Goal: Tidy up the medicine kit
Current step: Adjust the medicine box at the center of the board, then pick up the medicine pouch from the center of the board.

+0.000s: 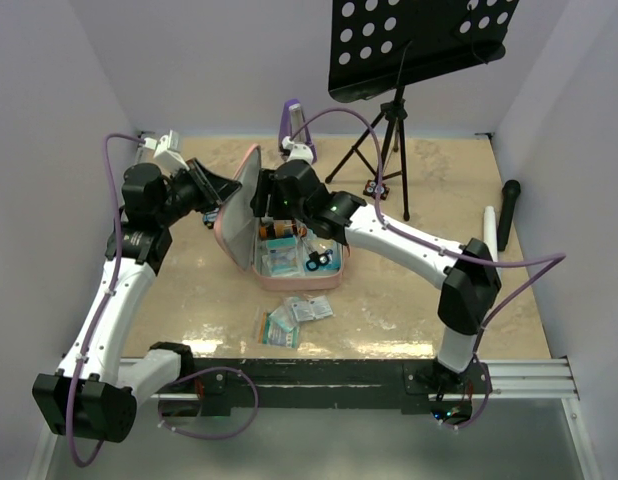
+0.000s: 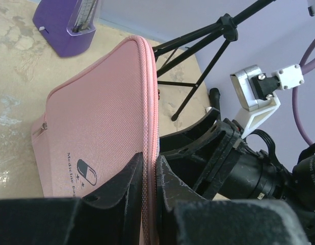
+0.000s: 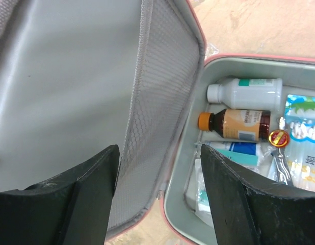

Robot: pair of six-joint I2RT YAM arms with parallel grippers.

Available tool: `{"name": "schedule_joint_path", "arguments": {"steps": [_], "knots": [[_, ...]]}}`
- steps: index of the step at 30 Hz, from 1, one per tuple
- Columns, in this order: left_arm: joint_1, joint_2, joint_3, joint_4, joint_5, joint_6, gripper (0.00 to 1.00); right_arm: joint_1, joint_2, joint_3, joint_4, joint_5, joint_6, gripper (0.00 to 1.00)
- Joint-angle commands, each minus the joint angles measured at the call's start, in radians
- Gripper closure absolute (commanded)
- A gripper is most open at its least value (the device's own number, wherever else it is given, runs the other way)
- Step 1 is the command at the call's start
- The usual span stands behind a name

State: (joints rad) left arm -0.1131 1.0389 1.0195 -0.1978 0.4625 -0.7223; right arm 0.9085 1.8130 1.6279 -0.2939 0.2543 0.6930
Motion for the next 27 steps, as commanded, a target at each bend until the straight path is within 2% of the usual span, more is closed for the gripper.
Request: {"name": "schedule_joint_path", "arguments": {"steps": [1,7,12,14,20,23,27], "knots": [[-0.010,-0.028,0.001,0.070,0.007,-0.002,1.00,-0.005,-0.107,-0.020,0.006,0.059,-0.027,0.32],[-0.010,-0.023,-0.016,0.066,-0.004,0.001,1.00,0.000,-0.294,-0.117,0.038,0.099,-0.099,0.31],[-0.010,-0.025,-0.024,0.069,-0.015,0.001,1.00,0.078,-0.504,-0.389,0.105,0.027,-0.213,0.34],[-0.010,-0.023,-0.021,0.070,-0.018,0.001,1.00,0.154,-0.555,-0.503,0.105,0.028,-0.236,0.40],[-0.010,-0.033,-0.018,0.058,-0.030,0.004,1.00,0.417,-0.609,-0.749,0.070,0.163,-0.090,0.44],[-0.010,-0.039,-0.025,0.052,-0.039,0.009,1.00,0.458,-0.600,-0.801,0.088,0.183,-0.055,0.44],[-0.010,-0.039,-0.045,0.054,-0.033,0.007,1.00,0.481,-0.496,-0.801,0.105,0.212,-0.036,0.41]]}}
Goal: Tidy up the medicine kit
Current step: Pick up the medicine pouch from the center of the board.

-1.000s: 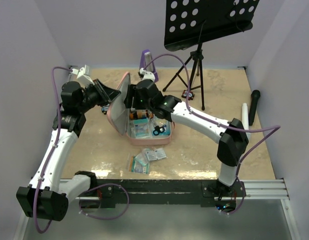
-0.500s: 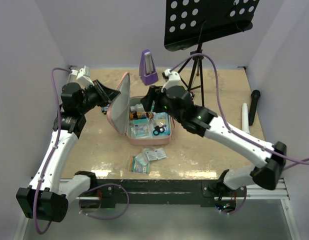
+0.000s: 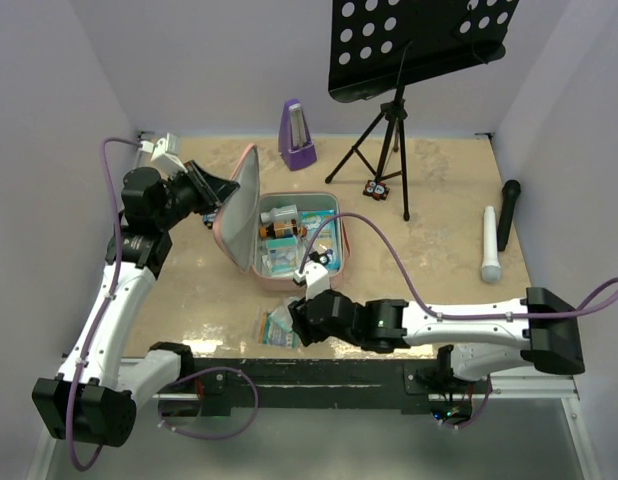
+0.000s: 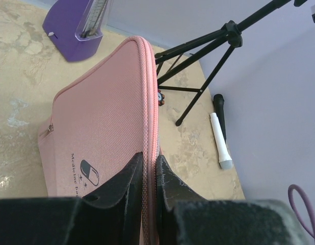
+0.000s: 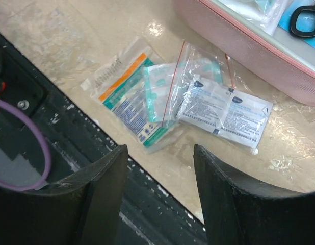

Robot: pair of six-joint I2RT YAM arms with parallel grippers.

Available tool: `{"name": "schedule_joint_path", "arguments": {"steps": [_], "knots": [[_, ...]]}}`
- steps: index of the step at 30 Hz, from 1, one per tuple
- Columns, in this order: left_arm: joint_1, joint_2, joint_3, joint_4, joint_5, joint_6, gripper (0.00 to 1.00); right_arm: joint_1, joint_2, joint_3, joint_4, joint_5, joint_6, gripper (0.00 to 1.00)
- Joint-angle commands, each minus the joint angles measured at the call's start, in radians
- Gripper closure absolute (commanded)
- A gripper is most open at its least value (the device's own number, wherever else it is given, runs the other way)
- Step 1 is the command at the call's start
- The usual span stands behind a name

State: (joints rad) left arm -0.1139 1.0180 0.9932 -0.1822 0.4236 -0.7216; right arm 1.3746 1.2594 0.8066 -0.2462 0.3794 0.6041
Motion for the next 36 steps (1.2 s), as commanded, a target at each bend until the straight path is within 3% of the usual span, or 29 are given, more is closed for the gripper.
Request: {"name": "schedule_joint_path", "arguments": {"steps": [1,12,18,29,33,36], "knots": [[-0.009,-0.016,-0.027,0.039,0.007,0.005,1.00,0.020,0.086,0.034,0.048,0.107,0.062,0.40],[-0.009,-0.021,-0.057,0.055,0.021,-0.001,1.00,0.023,0.314,0.134,-0.025,0.228,0.111,0.38],[-0.009,-0.022,-0.059,0.053,0.023,0.002,1.00,0.023,0.360,0.140,-0.031,0.243,0.123,0.42],[-0.009,-0.021,-0.067,0.061,0.027,0.002,1.00,0.024,0.333,0.155,-0.102,0.306,0.160,0.78],[-0.009,-0.022,-0.067,0.063,0.027,0.002,1.00,0.024,0.318,0.174,-0.136,0.320,0.163,0.99],[-0.009,-0.022,-0.065,0.059,0.027,0.004,1.00,0.027,0.285,0.215,-0.198,0.328,0.166,1.00]]}}
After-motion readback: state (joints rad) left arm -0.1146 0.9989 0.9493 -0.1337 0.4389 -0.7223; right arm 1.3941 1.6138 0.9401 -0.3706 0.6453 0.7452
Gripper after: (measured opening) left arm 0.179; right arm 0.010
